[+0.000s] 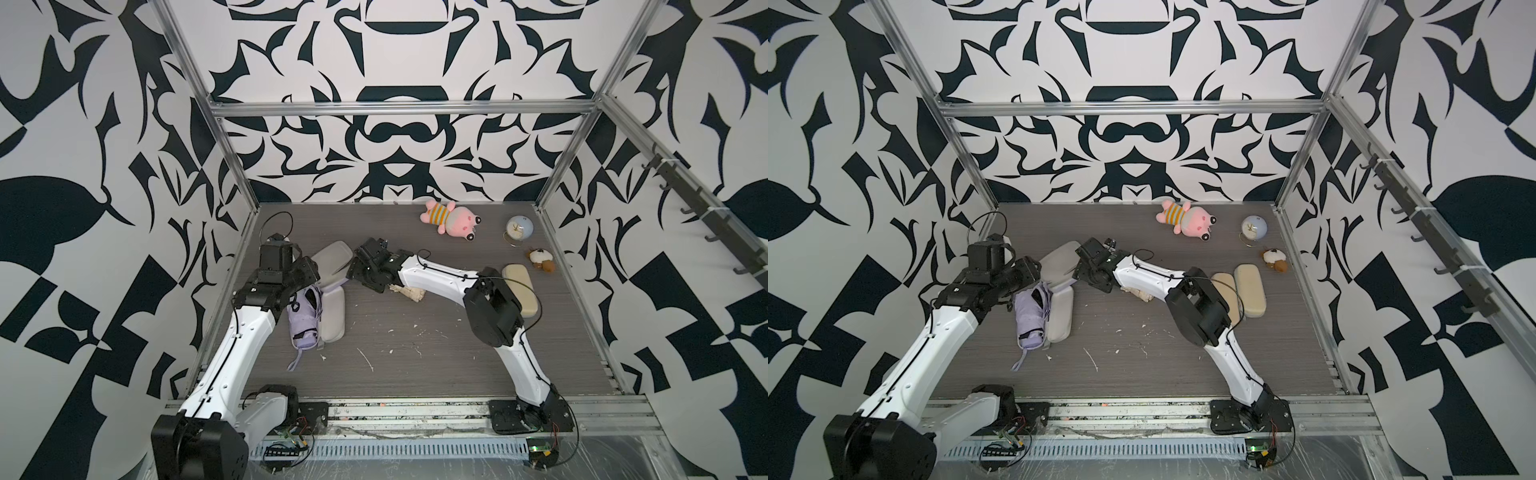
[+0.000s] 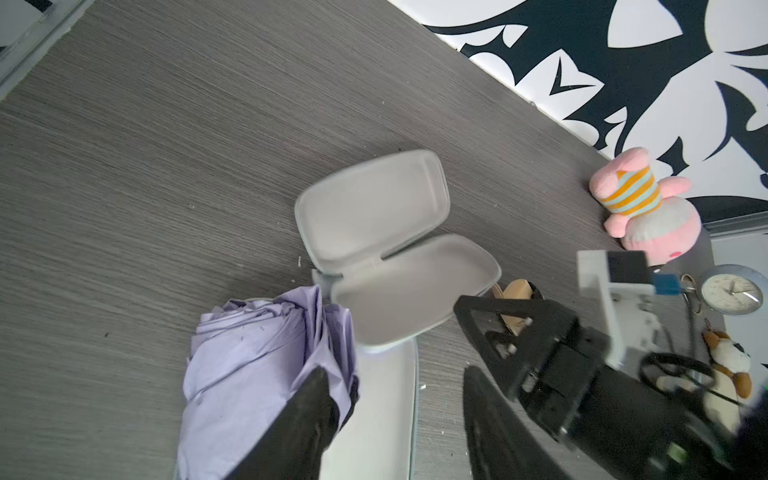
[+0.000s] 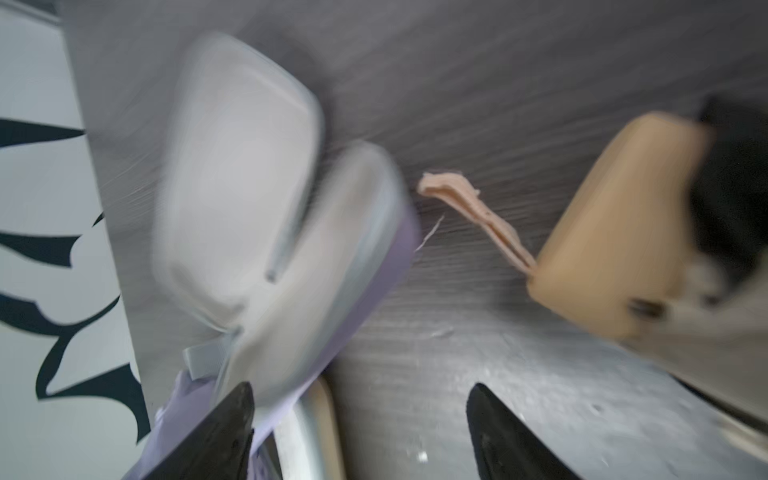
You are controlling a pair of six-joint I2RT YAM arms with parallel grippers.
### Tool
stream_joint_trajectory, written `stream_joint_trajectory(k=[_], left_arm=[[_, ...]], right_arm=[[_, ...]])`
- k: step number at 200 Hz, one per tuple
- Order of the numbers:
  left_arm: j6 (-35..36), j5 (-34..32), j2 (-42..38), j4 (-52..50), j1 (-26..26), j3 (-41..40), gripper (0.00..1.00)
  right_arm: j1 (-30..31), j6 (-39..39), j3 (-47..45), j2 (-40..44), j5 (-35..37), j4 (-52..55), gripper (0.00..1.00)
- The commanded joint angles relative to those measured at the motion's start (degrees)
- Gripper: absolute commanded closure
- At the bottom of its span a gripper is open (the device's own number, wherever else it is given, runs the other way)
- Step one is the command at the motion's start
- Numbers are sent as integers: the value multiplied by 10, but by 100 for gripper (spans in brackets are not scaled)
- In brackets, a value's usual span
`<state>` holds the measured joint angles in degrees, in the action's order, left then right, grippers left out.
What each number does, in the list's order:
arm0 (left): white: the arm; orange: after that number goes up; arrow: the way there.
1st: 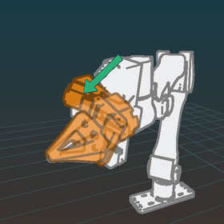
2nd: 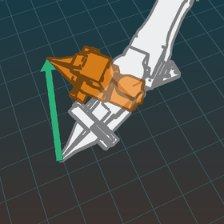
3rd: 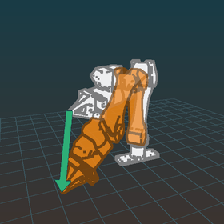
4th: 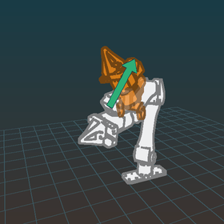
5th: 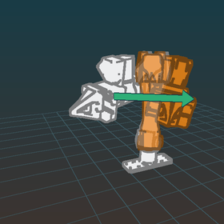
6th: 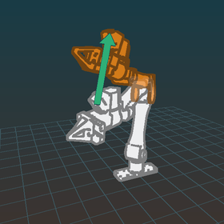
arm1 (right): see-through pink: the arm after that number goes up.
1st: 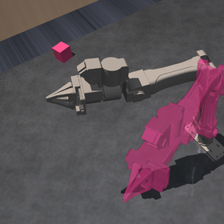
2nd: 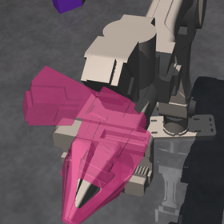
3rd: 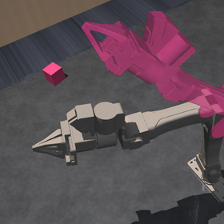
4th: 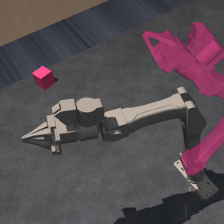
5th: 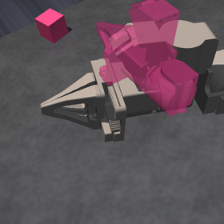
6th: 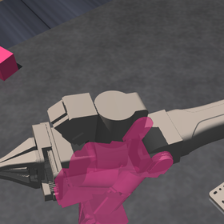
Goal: Put umbrellas into zippered umbrella sleeves
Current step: Pick up the umbrella sleeve at the center of the board.
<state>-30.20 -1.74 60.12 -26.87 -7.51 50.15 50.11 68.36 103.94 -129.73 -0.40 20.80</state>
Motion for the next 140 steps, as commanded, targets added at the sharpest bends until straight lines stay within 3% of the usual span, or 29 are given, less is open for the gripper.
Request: stream_joint_trajectory(k=[1,40,103,140], left_arm=[[-3,11,-16,6,2,-21,46],[5,8,-19,-4,2,-30,45],[-23,41,2,-10,45,-15,45],[-39,58,8,0,47,-27,45]], right_arm=[[0,56,11,24,-4,-65,20],[1,73,-34,53,-1,-96,21],[51,1,-97,91,-46,-30,23],[77,-34,-91,48,-100,-38,36]])
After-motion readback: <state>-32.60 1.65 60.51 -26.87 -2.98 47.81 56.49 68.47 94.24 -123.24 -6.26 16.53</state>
